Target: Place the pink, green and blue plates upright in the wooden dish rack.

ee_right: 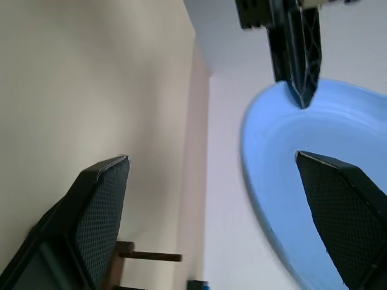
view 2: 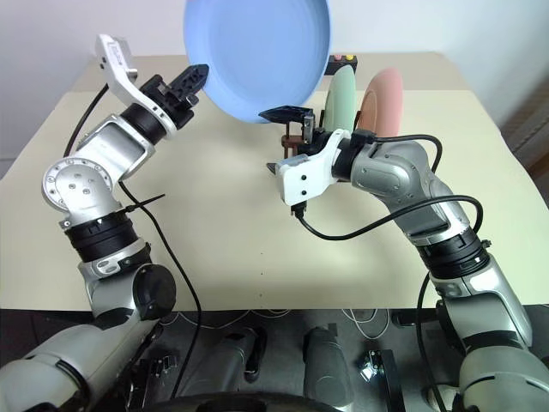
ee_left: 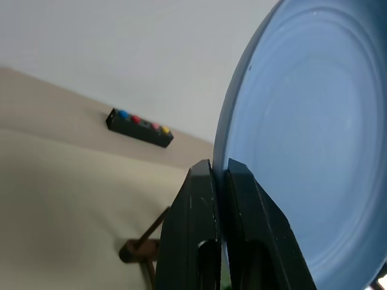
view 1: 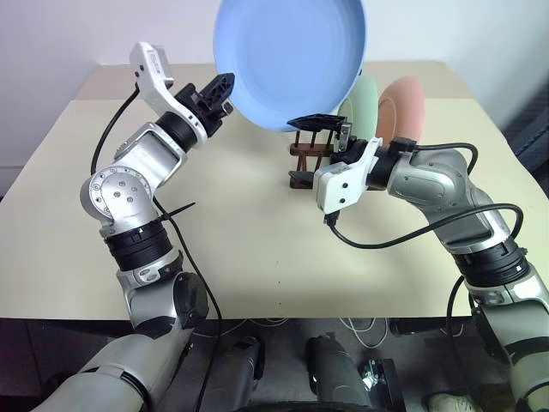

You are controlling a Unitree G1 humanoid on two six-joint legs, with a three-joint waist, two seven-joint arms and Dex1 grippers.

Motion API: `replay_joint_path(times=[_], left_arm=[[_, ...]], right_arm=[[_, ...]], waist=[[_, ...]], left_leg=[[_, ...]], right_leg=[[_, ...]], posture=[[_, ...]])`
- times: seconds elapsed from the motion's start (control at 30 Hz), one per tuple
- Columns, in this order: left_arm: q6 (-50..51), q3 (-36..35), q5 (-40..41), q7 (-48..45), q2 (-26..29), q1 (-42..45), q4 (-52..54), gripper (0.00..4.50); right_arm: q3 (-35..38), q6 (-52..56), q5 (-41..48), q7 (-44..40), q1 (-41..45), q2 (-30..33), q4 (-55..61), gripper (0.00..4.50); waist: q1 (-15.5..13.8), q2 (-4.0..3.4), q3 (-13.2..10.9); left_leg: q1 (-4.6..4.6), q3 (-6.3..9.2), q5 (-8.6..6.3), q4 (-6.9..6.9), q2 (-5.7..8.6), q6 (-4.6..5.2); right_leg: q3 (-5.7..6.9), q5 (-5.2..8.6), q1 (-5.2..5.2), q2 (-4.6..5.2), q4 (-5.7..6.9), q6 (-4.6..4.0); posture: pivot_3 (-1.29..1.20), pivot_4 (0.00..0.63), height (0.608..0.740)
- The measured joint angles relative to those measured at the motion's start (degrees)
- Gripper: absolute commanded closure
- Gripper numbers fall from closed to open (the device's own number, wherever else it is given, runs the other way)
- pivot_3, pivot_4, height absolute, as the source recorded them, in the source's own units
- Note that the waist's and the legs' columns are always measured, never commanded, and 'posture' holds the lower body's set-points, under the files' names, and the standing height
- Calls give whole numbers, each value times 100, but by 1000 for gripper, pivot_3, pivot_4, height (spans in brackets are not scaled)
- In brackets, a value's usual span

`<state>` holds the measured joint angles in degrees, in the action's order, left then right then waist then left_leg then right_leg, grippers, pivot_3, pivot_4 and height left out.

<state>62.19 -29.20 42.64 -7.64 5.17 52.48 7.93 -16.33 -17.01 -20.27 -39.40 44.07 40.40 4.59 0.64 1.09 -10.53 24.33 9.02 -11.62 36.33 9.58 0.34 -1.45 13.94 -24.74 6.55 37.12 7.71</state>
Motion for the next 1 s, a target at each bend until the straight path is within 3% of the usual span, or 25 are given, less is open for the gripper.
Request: replay_joint_path(times=[0.13,0.23,0.3,0.6,0.67,0.73,0.83,1.0], left_arm=[[133,170,269,195,-10,-9,199,4466],[225,219,461,325,-15,-78,247,4500],[238,293,491,444,-12,-124,245,4500],[84,584,479,559,135,-181,227,4500],[85,621,476,630,141,-182,181,4500],[80,627,492,699,153,-183,138,4500],[-73,548,583,740,151,-176,91,4500],[-234,583,693,773,164,-78,21,4500]], right_arm=[[78,-147,-347,238,102,38,-253,0],[114,-214,-503,320,117,73,-452,826],[122,-265,-521,363,117,68,-495,1635],[149,-382,-548,537,183,52,-541,1807],[151,-412,-553,594,192,52,-560,2010],[144,-460,-591,580,200,59,-600,2667],[133,-492,-637,568,198,62,-619,4114],[113,-560,-676,618,183,47,-636,4114]], waist=[[-3,0,0],[11,0,0],[16,0,0],[-1,0,0],[1,0,0],[7,0,0],[4,0,0],[2,-1,1]], left_leg=[[0,0,0,-1,0,0],[-2,0,0,-2,0,-1],[-2,0,1,-4,-2,-2],[-2,0,2,-4,-2,-3],[-3,0,2,-5,-2,-3],[-3,0,2,-4,-3,-3],[-3,0,2,-5,-3,-4],[-5,0,2,-5,-3,-4]], right_leg=[[0,0,1,-1,-1,0],[0,0,1,-2,0,-1],[-1,0,0,-3,0,-2],[-1,-1,1,-4,-2,-3],[-1,-1,1,-4,-1,-3],[-1,-1,1,-5,-1,-3],[-2,-1,0,-5,-1,-3],[-3,-1,4,-5,-3,-3]], posture=[[0,150,740],[0,150,740],[0,150,740],[0,150,740],[0,150,740],[0,150,740],[0,150,740],[0,150,740]])
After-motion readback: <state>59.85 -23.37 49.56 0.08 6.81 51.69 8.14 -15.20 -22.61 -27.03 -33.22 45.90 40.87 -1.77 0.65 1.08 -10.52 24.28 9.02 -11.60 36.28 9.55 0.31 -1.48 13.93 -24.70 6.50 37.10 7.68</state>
